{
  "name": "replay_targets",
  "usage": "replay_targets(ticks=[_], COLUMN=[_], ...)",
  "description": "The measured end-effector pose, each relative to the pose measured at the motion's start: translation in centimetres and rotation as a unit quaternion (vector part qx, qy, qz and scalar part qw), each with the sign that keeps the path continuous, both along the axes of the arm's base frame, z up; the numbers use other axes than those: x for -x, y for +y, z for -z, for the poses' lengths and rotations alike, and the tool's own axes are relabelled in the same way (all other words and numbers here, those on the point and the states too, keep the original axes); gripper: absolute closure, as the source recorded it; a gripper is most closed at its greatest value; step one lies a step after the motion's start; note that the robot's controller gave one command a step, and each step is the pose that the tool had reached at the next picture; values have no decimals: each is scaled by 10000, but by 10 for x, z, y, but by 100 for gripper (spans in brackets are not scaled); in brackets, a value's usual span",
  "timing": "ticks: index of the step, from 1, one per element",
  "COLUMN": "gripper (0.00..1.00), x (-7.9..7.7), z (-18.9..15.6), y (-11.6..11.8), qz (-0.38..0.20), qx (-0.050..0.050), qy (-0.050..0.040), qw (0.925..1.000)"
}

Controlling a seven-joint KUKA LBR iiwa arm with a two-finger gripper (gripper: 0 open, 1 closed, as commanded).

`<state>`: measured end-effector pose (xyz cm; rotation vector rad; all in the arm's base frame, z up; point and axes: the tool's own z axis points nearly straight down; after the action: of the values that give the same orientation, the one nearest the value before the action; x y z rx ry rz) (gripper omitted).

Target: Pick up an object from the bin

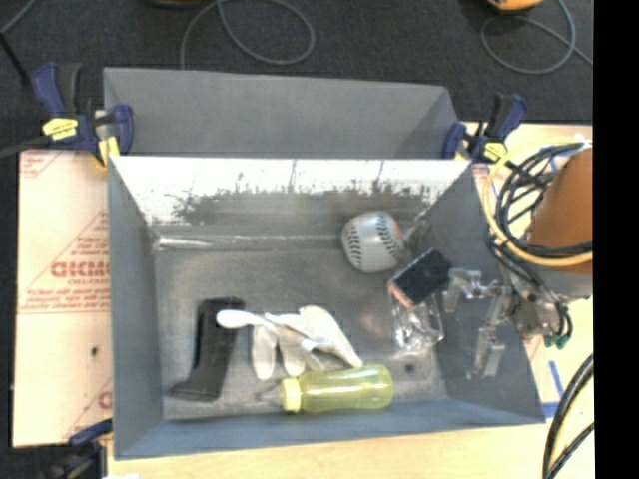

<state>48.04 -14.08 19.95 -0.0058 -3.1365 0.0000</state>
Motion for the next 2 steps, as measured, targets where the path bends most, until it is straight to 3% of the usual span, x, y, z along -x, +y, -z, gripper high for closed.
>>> replay_targets(ticks=[1,2], gripper=[0,0], x=[-2,-15], z=[-4,36], y=[1,-7], qz=[-21,-642], qx=[9,11], qy=[-41,-49], qw=[10000,9979])
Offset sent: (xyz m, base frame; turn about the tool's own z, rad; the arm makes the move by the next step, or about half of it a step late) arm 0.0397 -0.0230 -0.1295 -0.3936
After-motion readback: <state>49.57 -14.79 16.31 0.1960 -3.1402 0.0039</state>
